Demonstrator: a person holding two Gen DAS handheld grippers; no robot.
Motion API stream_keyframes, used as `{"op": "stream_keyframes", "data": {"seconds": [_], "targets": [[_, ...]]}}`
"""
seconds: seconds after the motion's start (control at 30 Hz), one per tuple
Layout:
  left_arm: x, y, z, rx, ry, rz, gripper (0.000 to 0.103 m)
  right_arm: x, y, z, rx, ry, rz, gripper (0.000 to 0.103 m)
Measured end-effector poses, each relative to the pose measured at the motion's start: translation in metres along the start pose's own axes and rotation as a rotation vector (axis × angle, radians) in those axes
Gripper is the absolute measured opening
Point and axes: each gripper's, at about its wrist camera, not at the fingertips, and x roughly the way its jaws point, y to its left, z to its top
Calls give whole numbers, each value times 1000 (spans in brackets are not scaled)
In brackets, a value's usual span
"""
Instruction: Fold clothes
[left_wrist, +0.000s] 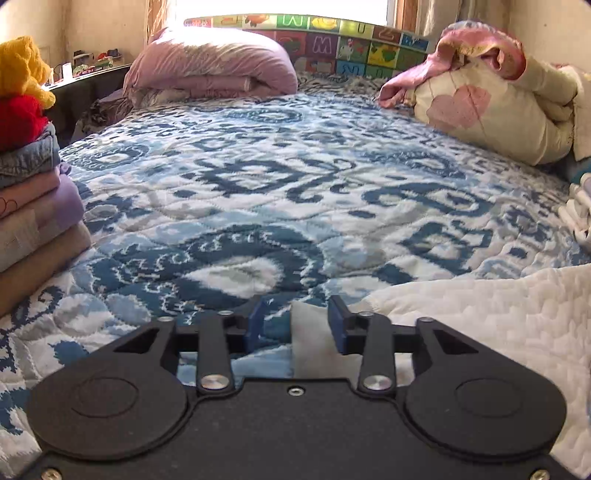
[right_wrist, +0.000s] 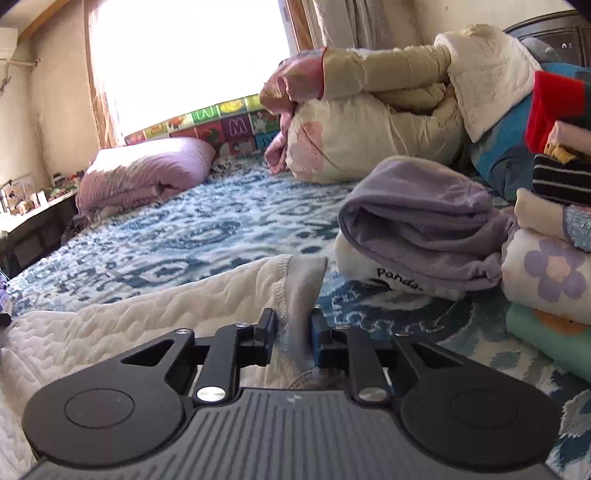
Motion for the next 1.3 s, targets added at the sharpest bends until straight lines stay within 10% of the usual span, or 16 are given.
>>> {"op": "stream_keyframes", "data": {"seconds": [0.37,0.63,0.9,1.13,1.3], "targets": [[-57,19,-22,-384,14,-69,98,-28,-11,-32,158,116,-11,56],[-133,36,-64,-586,-95,-90,98,-112,-31,-91,399,137,29,60],[-155,60,-124,-759,35,-168,98,-182,-43,-139,599,145,75,65],[-151,68,-135,-831,34,-210,96,-193,4,-162,513,223,120,64],[-136,54,-135,-783,38,-248,76,-194,32,-172,434,244,120,55]]}}
